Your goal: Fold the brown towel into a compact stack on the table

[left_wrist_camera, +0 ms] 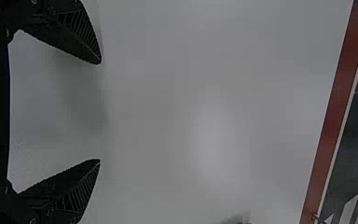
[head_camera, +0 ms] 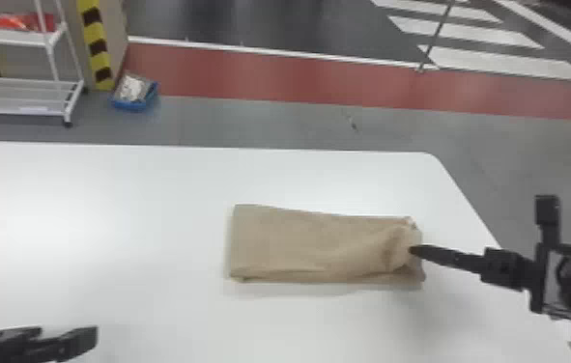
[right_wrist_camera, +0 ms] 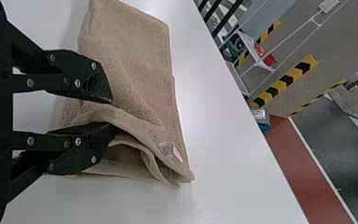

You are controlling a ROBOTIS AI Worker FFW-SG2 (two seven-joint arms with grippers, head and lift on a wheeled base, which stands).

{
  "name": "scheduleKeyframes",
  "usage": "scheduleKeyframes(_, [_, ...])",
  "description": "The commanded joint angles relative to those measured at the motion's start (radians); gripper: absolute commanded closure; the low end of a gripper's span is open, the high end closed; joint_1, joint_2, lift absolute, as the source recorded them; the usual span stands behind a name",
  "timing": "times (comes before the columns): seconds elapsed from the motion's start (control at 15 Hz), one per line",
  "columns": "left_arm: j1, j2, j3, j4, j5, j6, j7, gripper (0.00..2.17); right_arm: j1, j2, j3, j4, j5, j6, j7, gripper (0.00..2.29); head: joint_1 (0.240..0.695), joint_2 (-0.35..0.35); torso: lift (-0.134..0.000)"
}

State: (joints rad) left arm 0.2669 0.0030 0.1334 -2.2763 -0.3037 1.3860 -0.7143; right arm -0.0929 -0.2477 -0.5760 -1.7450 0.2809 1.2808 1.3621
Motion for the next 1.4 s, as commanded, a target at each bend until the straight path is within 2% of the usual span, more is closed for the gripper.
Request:
scheduleKeyframes(0.0, [0.000, -0.006, -0.002, 0.001, -0.002, 0.000, 0.000, 0.14, 0.016, -0.019, -0.033, -0.033, -0.008, 0.044, 0.005, 1.51, 0.695, -0.231, -0.124])
scheduleKeyframes(0.13, [-0.002, -0.006, -0.006, 0.001, -0.002, 0.000, 0.000, 0.14, 0.044, -0.042, -0.022, -0.036, 0.027, 0.059, 0.005, 1.50, 0.695, -0.248, -0.124])
scheduleKeyframes(0.2, [-0.003, -0.006, -0.008, 0.001, -0.002, 0.000, 0.000, 0.14, 0.059, -0.047, -0.013, -0.036, 0.066, 0.056, 0.005, 1.38, 0.695, -0.258, -0.124])
scheduleKeyframes(0.27, [-0.005, -0.006, -0.008, 0.001, -0.003, 0.000, 0.000, 0.14, 0.067, -0.047, -0.015, -0.033, 0.080, 0.035, 0.005, 1.09, 0.695, -0.269, -0.124])
scheduleKeyframes(0.33, [-0.006, -0.006, -0.008, 0.003, -0.005, 0.000, 0.000, 0.14, 0.068, -0.050, -0.038, -0.033, 0.061, 0.038, 0.005, 0.37, 0.695, -0.289, -0.124])
scheduleKeyframes(0.4, [-0.009, -0.006, -0.012, 0.006, -0.011, 0.000, 0.000, 0.14, 0.068, -0.050, -0.058, -0.036, 0.035, 0.047, 0.005, 0.00, 0.695, -0.296, -0.124])
scheduleKeyframes(0.6, [-0.011, -0.006, -0.034, 0.008, -0.020, 0.000, -0.002, 0.14, 0.039, -0.050, -0.078, -0.050, -0.005, 0.093, 0.005, 0.03, 0.695, -0.313, -0.124])
scheduleKeyframes(0.8, [-0.008, -0.006, -0.029, 0.004, -0.025, 0.003, -0.014, 0.14, -0.019, -0.071, -0.051, 0.025, 0.041, 0.087, 0.005, 0.04, 0.695, -0.318, -0.124])
scheduleKeyframes(1.0, [-0.006, -0.006, -0.031, 0.008, -0.023, 0.000, -0.016, 0.14, -0.065, -0.062, 0.013, 0.114, 0.084, 0.062, 0.005, 0.04, 0.695, -0.322, -0.124])
scheduleKeyframes(1.33, [0.005, -0.006, -0.011, -0.002, -0.023, 0.000, -0.022, 0.14, -0.128, -0.042, 0.111, 0.223, 0.161, 0.007, -0.011, 0.15, 0.695, -0.279, -0.124])
